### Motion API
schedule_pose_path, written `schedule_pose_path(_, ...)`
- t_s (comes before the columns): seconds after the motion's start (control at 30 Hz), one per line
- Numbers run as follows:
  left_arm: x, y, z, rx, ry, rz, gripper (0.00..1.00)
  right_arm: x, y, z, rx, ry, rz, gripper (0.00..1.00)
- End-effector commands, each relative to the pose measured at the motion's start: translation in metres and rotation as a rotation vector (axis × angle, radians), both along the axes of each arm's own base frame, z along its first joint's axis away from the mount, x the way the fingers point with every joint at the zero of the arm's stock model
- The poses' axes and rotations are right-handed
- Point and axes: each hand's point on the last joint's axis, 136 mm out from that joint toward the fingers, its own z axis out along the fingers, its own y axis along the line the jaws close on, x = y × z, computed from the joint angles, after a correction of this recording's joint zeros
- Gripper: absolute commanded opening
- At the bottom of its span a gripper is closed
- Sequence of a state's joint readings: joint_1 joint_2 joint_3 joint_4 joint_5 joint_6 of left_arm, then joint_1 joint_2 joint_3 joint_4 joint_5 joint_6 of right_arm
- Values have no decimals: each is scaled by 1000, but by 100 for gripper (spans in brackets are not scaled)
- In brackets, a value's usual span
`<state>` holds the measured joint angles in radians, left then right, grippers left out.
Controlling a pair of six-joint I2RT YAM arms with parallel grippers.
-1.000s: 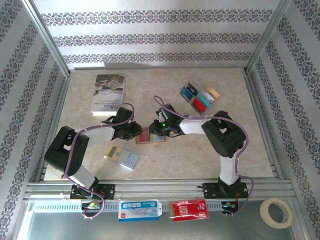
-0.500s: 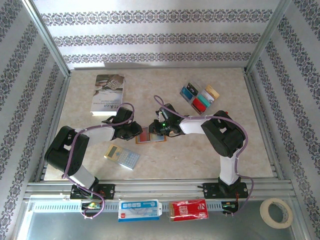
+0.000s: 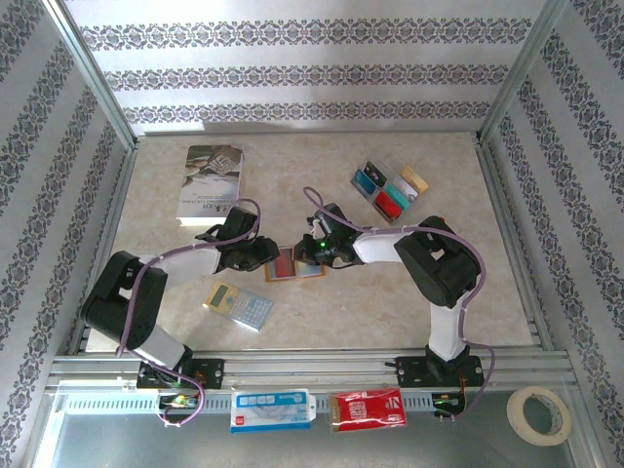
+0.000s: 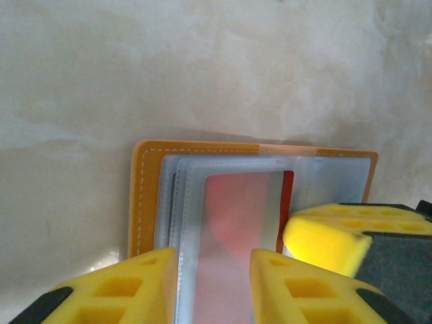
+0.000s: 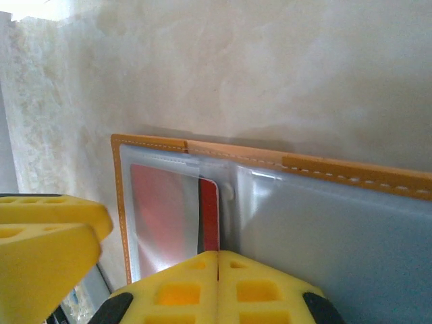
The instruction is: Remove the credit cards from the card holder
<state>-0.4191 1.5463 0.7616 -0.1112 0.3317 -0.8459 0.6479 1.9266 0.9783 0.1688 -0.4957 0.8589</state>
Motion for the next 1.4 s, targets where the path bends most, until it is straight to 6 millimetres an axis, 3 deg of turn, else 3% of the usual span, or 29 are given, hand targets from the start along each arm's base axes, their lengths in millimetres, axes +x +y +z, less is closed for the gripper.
schedule_pose_path(0.0,4,-2,18,4,-32,-34,35,5,-12,9,-13,-30,-27,8)
schedule_pose_path(0.23,1,-25,10,-59,-15,-83,30,7,-12,13,-5,-32,-30,7)
schedule_pose_path(0.47,-3,-34,-2,-74,30,-138,28,8,-14,11,-17,-29,-34,8)
schedule_pose_path(0.7,-10,-18,-21,31,84,-122,29,10,-23,10,-41,-50,-72,8)
schedule_pose_path(0.9,-13,-13,-33,76,114,-146,27,0,1,15,52,-24,16,16)
schedule_pose_path(1.07,-15,-11,-39,95,129,-150,24,-2,4,9,66,-5,13,20)
schedule_pose_path(1.37,-16,-8,-42,112,133,-147,21,-3,5,12,92,-13,16,17)
